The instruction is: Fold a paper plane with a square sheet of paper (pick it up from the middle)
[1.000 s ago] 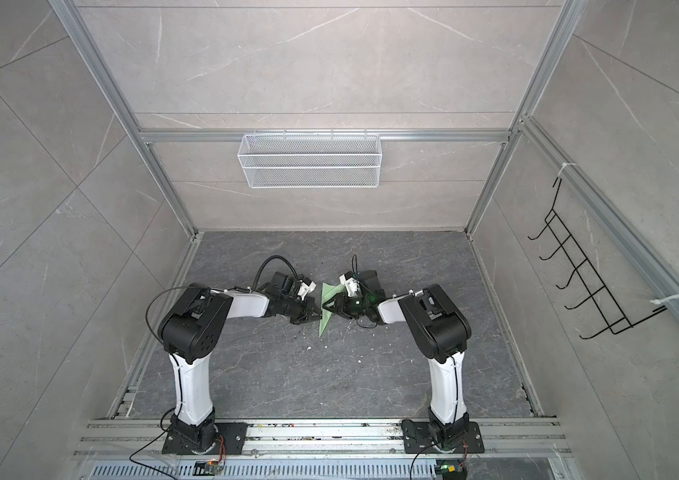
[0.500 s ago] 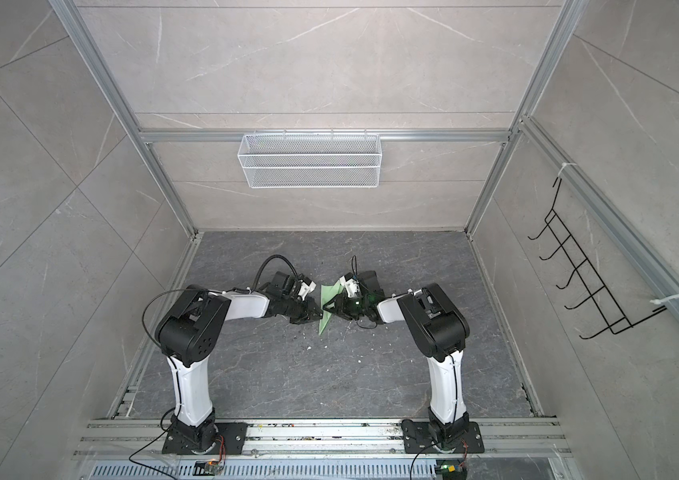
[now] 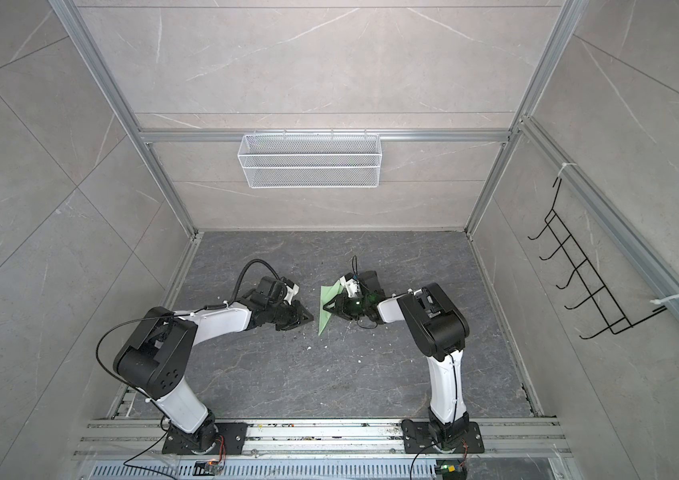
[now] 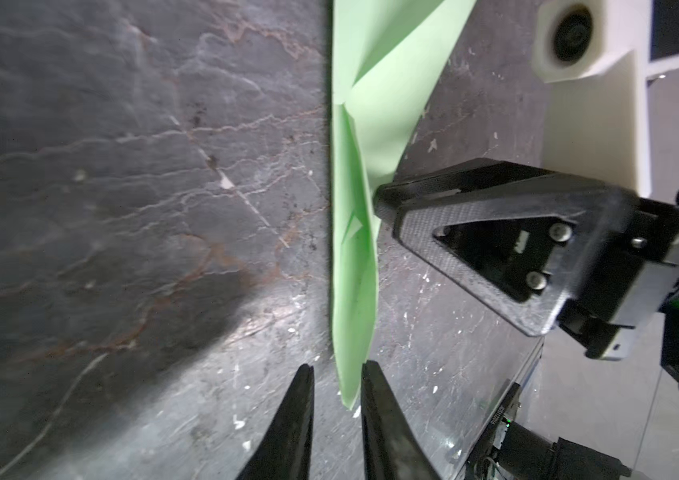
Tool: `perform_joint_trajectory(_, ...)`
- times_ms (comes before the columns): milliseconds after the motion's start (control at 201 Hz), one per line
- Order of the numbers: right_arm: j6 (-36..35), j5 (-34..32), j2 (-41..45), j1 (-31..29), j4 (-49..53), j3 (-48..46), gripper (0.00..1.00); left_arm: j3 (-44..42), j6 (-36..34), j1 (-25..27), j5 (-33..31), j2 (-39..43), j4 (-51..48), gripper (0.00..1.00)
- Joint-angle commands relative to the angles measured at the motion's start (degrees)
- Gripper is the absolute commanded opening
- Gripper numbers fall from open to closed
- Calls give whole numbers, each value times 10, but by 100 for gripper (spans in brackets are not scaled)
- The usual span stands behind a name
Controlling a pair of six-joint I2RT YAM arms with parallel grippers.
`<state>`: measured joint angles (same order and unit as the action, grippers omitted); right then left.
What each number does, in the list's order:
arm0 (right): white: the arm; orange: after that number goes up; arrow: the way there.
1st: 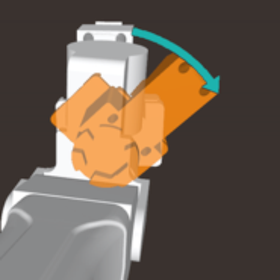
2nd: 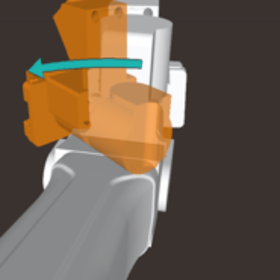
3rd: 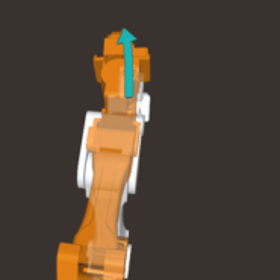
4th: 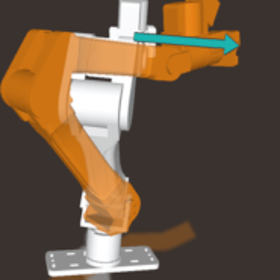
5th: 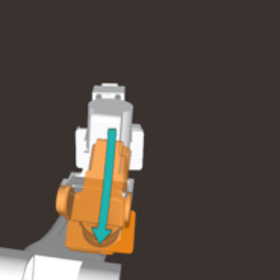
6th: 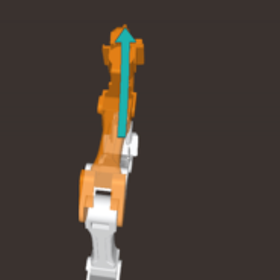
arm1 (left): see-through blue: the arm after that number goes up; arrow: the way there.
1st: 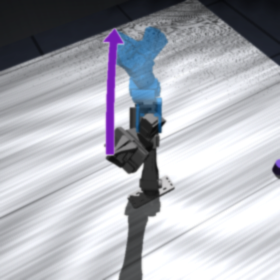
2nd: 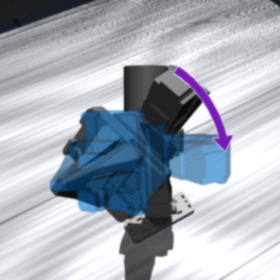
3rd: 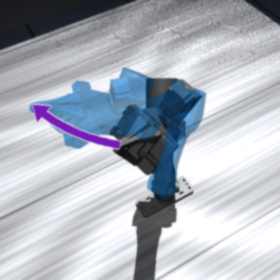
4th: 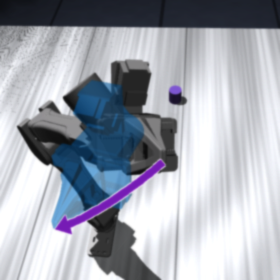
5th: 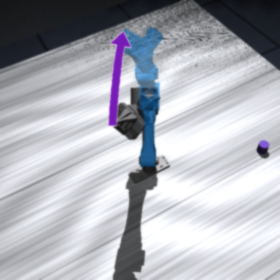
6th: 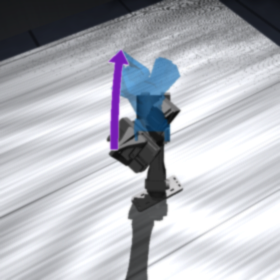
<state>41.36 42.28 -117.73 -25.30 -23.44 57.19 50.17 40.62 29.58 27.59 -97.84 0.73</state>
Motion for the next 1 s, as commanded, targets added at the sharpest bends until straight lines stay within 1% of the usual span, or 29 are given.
perform_joint_trajectory(0, -5, -19, -29, 2, 28, -7, 38, 7, 35, 17, 20, -12, 43, 24)
perform_joint_trajectory(219, -3, -19, -31, 2, 26, -8, 37, 27, 35, 25, 33, -50, 45, 23)
perform_joint_trajectory(513, 1, -20, -32, 1, 23, -10, 35, 29, 37, 30, 37, -64, 39, 6)
perform_joint_trajectory(612, 1, -21, -33, 1, 24, -10, 35, 31, 36, 34, 39, -66, 35, 2)
perform_joint_trajectory(722, 3, -25, -33, 1, 26, -13, 34, 34, 34, 38, 37, -69, 26, 0)
perform_joint_trajectory(990, 16, -36, -33, 1, 16, -27, 34, 49, 26, 49, 26, -81, -7, 0)
